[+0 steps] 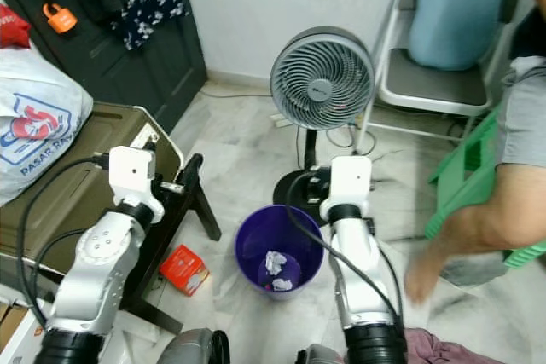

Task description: Clean up the room

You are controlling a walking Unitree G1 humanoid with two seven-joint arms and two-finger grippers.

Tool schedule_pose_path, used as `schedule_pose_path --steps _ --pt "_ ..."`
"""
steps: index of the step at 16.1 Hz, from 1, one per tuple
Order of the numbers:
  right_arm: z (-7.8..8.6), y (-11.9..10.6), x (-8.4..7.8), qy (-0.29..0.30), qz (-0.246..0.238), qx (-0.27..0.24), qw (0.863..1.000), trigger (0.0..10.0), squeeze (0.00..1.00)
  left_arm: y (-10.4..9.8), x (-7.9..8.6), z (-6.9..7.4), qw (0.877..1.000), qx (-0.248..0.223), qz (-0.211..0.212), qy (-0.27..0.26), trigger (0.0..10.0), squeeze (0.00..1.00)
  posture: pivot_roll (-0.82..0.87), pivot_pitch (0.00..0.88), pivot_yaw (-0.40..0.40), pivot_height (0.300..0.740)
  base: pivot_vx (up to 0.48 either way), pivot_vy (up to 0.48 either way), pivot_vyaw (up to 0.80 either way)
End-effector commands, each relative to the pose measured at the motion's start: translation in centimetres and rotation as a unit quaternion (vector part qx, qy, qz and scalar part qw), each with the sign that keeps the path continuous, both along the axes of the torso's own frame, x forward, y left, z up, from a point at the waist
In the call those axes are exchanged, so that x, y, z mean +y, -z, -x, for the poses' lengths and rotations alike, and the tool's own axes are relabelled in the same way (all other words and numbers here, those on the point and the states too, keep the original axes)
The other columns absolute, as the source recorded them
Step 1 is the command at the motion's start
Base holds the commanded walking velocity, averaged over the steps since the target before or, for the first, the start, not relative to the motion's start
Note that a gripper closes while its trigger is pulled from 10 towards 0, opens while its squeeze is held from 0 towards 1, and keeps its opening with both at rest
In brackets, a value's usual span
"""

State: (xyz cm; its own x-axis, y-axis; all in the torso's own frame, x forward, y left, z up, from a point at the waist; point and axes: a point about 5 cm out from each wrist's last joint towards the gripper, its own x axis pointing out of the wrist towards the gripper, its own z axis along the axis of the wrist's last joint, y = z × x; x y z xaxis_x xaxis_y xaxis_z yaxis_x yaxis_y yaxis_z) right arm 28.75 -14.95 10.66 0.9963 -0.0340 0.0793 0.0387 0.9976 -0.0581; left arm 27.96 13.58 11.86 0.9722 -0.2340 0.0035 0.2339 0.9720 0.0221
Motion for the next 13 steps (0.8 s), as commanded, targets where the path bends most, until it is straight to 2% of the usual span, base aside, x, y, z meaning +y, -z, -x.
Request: schedule_pose_path --steps 1,2,3,5,6,7,9,10,11,13 --pt "0.0 -1.0 -0.3 0.020 -0.005 -0.004 1.000 10.0 0.00 0.2 0.3 -0.4 1.000 -0.004 0.008 -0.013 10.0 0.00 -0.05 0.000 0.049 0.740 0.000 0.000 0.00" --pt "0.2 -1.4 -0.4 0.023 -0.025 -0.011 0.999 10.0 0.00 0.3 0.1 -0.6 1.000 -0.005 0.014 -0.010 10.0 0.00 -0.05 0.000 0.049 0.740 0.000 0.000 0.00" --pt "0.1 -1.4 -0.4 0.025 -0.017 -0.007 1.000 10.0 0.00 0.3 0.0 -0.7 1.000 -0.009 0.020 -0.007 10.0 0.00 -0.05 0.000 0.051 0.740 0.000 0.000 0.00" --pt "0.2 -1.1 -0.4 0.032 0.007 0.005 0.999 10.0 0.00 0.2 -0.2 -0.5 0.999 -0.015 0.041 0.002 10.0 0.00 -0.05 0.000 0.053 0.740 0.000 0.000 0.00" --pt "0.3 -1.1 -0.6 0.045 0.040 0.002 0.998 10.0 0.00 0.5 -0.1 -0.4 0.999 -0.007 0.047 -0.007 10.0 0.00 -0.05 0.000 0.058 0.740 0.000 0.000 0.00" --pt "0.4 -1.3 -1.0 0.054 0.041 -0.006 0.998 10.0 0.00 0.6 -0.1 -0.5 0.999 -0.003 0.049 -0.019 10.0 0.00 -0.06 0.000 0.057 0.740 0.000 0.000 0.00" --pt "0.5 -1.3 -1.5 0.077 0.028 -0.003 0.997 10.0 0.00 0.6 -0.2 -0.6 0.999 -0.007 0.042 -0.012 10.0 0.00 -0.06 0.000 0.054 0.740 0.000 0.000 0.00" --pt "0.9 -0.5 -1.2 0.065 0.008 0.029 0.997 10.0 0.00 1.0 -0.1 -0.3 0.999 -0.007 0.039 -0.007 10.0 0.00 -0.06 0.000 0.046 0.740 0.000 0.000 0.00" --pt "1.4 -0.4 -0.6 0.038 -0.018 0.028 0.999 10.0 0.00 1.0 -0.1 -0.1 0.999 -0.008 0.038 -0.009 10.0 0.00 -0.05 0.000 0.045 0.740 0.000 0.000 0.00" --pt "2.9 -0.1 -0.8 0.023 -0.029 0.027 0.999 10.0 0.00 1.2 0.0 0.4 0.999 -0.009 0.044 -0.017 10.0 0.00 -0.04 0.000 0.019 0.740 0.000 0.000 0.00"
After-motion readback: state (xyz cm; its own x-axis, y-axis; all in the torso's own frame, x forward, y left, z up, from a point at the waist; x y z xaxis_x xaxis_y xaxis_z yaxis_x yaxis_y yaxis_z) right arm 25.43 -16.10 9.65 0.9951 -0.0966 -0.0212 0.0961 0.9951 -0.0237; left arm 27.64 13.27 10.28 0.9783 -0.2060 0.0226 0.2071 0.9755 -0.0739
